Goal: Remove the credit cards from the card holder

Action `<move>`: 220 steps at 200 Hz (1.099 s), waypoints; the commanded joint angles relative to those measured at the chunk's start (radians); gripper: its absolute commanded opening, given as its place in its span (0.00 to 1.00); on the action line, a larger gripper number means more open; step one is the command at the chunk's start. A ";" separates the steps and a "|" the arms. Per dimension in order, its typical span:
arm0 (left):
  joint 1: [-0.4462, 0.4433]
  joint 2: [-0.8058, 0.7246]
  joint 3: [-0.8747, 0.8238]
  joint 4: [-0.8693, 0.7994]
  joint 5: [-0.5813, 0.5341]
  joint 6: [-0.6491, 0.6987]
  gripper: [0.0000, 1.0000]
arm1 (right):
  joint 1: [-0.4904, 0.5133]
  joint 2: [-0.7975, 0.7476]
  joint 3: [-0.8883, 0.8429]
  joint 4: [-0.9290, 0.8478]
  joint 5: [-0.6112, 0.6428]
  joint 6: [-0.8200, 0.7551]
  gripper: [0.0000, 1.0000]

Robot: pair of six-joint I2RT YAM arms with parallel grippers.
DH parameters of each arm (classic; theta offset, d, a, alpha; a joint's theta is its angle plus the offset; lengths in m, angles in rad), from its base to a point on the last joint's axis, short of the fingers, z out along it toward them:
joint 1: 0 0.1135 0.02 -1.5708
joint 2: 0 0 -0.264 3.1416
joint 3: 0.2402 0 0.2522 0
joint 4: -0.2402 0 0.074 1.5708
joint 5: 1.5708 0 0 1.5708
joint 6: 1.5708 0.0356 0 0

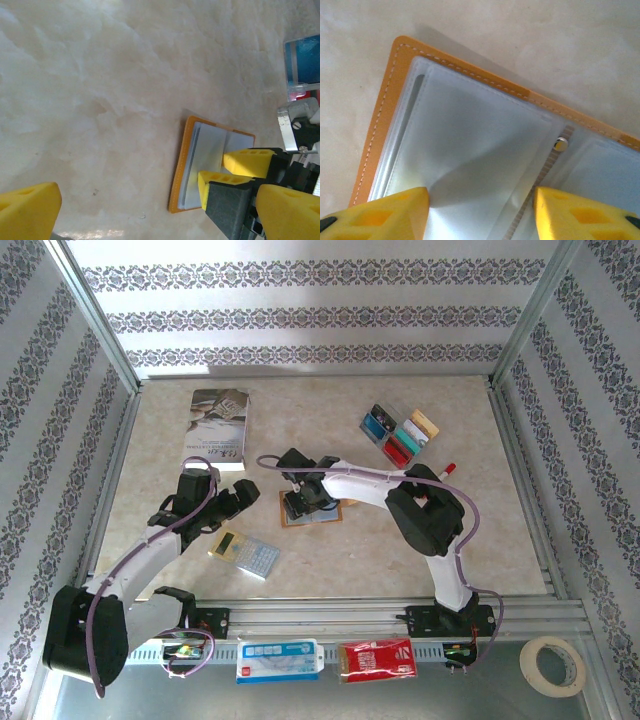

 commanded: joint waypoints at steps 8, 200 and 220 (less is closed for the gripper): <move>0.014 0.019 0.001 0.036 0.052 0.003 1.00 | -0.019 0.064 -0.060 -0.027 -0.029 0.009 0.55; -0.170 0.272 0.032 0.262 0.132 -0.124 0.27 | -0.056 0.046 -0.101 0.012 -0.086 0.009 0.35; -0.214 0.288 0.045 0.252 0.081 -0.135 0.24 | -0.057 0.043 -0.104 0.017 -0.087 0.015 0.33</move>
